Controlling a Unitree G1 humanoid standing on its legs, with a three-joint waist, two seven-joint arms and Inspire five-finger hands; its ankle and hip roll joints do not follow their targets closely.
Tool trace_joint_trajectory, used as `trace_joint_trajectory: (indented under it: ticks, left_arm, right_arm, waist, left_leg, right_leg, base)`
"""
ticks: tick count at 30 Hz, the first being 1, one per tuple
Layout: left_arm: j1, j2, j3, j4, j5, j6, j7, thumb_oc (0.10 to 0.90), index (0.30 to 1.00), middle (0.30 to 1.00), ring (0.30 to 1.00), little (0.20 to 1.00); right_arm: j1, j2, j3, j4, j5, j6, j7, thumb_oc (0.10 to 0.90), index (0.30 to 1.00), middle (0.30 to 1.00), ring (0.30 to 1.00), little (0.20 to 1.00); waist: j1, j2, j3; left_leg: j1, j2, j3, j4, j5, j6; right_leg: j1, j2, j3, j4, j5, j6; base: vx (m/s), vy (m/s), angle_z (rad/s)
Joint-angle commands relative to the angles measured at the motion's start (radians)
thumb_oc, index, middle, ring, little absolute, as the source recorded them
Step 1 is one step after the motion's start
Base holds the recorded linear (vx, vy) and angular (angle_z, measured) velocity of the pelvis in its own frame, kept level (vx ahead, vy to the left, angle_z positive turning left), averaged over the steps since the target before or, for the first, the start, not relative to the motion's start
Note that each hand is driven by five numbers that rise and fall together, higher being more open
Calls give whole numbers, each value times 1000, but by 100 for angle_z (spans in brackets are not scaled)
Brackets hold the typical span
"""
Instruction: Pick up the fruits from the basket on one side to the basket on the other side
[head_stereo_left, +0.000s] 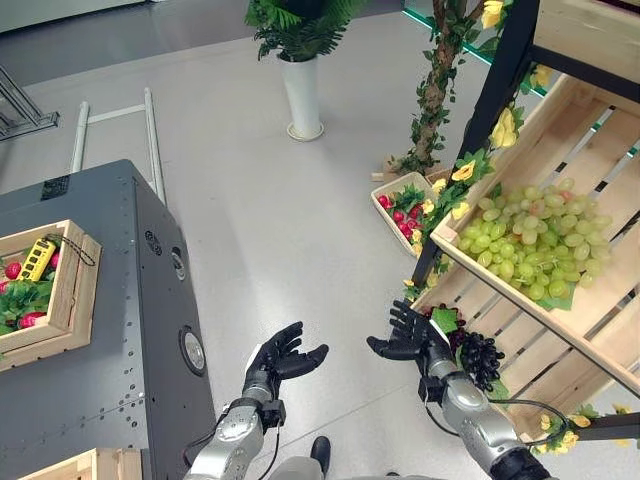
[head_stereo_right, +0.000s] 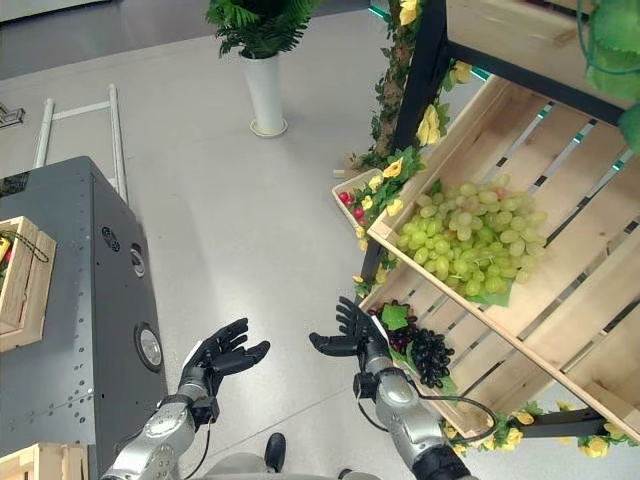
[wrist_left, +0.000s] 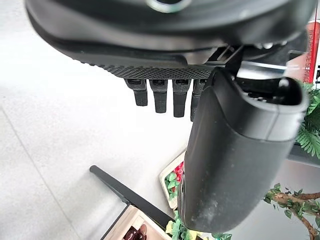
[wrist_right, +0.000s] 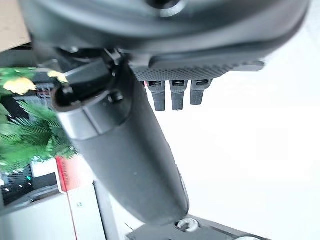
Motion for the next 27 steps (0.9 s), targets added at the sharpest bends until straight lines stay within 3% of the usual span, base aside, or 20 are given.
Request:
trace_joint_trajectory:
  ticks: [1,7,11,12,13,14,17,19,20,24,27]
  left_arm:
    - [-64,-11,27,-17,19,-63,-2,800,900,900,900,900]
    - [-34,5,58,-31,-2,-51,25,800,900,900,900,900]
    - [-16,-16,62,-33,-10,-67,37,800,900,900,900,900]
    - [-22,-21,59,-29,-11,-69,36,800,900,900,900,900]
    - [-43,-29,56,-19,-2,-60,13,800,900,900,900,900]
    - [-48,-30,56,-17,-1,-60,12,800,900,900,900,900]
    - [-95,-34,36,-16,17,-53,13,800,900,900,900,900]
    - [-122,-42,36,-4,22,-39,16,800,900,900,900,900]
    - [-134,-41,30,11,28,-40,13,800,900,900,900,900]
    - [-149,-44,18,5,78,-53,11,800,900,900,900,900]
    - [-126,-21,19,-21,118,-59,22,800,900,900,900,900]
  right_arm:
    - [-44,-8,3,-127,-14,-99,63,800,900,900,900,900]
    - [-47,-21,24,-163,35,-90,122,800,900,900,900,900]
    - [-56,-10,50,-160,55,-77,152,800,900,900,900,900]
    - [-56,-16,53,-161,50,-81,151,800,900,900,900,900]
    - [-57,-32,55,-167,49,-84,147,800,900,900,900,900]
    - [-57,-35,55,-168,47,-84,152,800,900,900,900,900]
    - [-69,-52,47,-151,64,-108,138,800,900,900,900,900]
    - [-73,-46,34,-133,80,-127,132,800,900,900,900,900]
    - [-58,-34,29,-127,84,-146,126,800,900,900,900,900]
    - [-30,-3,16,-135,98,-143,118,800,900,900,900,900]
    - [-10,20,13,-130,80,-138,142,800,900,900,900,900]
  waist:
    - [-6,1,-43]
    - [32,-8,-21]
    - [67,-2,-2]
    - [67,-1,3]
    - [63,-11,13]
    - [61,-13,14]
    - [42,-32,18]
    - [29,-31,6]
    - [16,-17,-12]
    - [23,-6,-39]
    - [29,-4,-46]
  left_leg:
    - [12,19,-24,-32,-16,8]
    - [-22,33,-61,6,7,-21]
    - [-96,61,-56,-51,114,-68]
    - [-103,64,-25,-51,114,-70]
    - [-90,67,81,8,69,-71]
    - [-93,66,93,24,60,-71]
    - [-105,71,250,228,-13,-64]
    - [-53,77,319,203,-55,-50]
    - [10,75,340,71,-39,-50]
    - [54,34,254,-50,-20,-35]
    - [66,18,247,-51,-38,-19]
  right_leg:
    - [-53,-23,-2,-24,130,-50]
    - [-39,-9,-52,-13,106,-85]
    - [-23,15,-103,-50,125,-98]
    - [-24,17,-114,-51,126,-97]
    - [-21,3,-153,-45,119,-87]
    - [-22,0,-162,-43,119,-86]
    - [-17,-32,-247,-60,136,-81]
    - [-15,-42,-288,-56,137,-69]
    - [-12,-37,-305,-57,138,-57]
    - [-5,-31,-309,-76,160,-27]
    - [-5,-38,-308,-78,172,-10]
  base:
    - [1,-168,3]
    - [-13,-208,35]
    - [-118,-155,59]
    - [-162,-105,76]
    - [-145,-77,76]
    - [-190,-56,94]
    - [-160,17,104]
    - [-109,126,115]
    - [-48,192,125]
    - [-21,160,115]
    - [-16,174,40]
